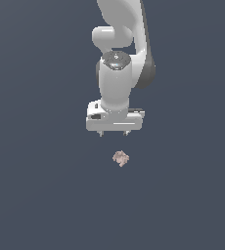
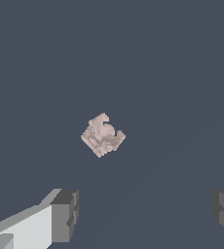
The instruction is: Pick up the object and move it to a goal position.
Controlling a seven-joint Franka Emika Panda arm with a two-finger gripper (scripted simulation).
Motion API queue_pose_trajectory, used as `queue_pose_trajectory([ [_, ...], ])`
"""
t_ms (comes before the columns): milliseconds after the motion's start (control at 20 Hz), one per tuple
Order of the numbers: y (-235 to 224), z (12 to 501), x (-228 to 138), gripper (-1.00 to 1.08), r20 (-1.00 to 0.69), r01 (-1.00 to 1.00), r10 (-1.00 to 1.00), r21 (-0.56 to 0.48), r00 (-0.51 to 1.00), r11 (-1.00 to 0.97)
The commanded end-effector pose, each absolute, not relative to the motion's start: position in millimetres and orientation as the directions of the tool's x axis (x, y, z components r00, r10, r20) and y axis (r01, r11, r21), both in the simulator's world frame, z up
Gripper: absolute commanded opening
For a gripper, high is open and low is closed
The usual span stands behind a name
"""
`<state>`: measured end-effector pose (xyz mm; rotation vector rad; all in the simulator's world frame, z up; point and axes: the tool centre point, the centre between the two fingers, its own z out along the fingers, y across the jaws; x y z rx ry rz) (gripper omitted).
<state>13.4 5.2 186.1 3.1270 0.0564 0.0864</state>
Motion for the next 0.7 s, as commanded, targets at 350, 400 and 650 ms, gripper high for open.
queue_pose_trajectory([
  [350,3.0,192.5,14.3,1.00,0.054,0.041,0.042,0.029,0.998,-0.999],
  [400,2.7,193.3,14.4,1.00,0.054,0.041,0.043,0.030,0.998,-0.999],
  [650,2.5,193.8,14.4,1.00,0.054,0.042,0.044,0.031,0.998,-0.999],
])
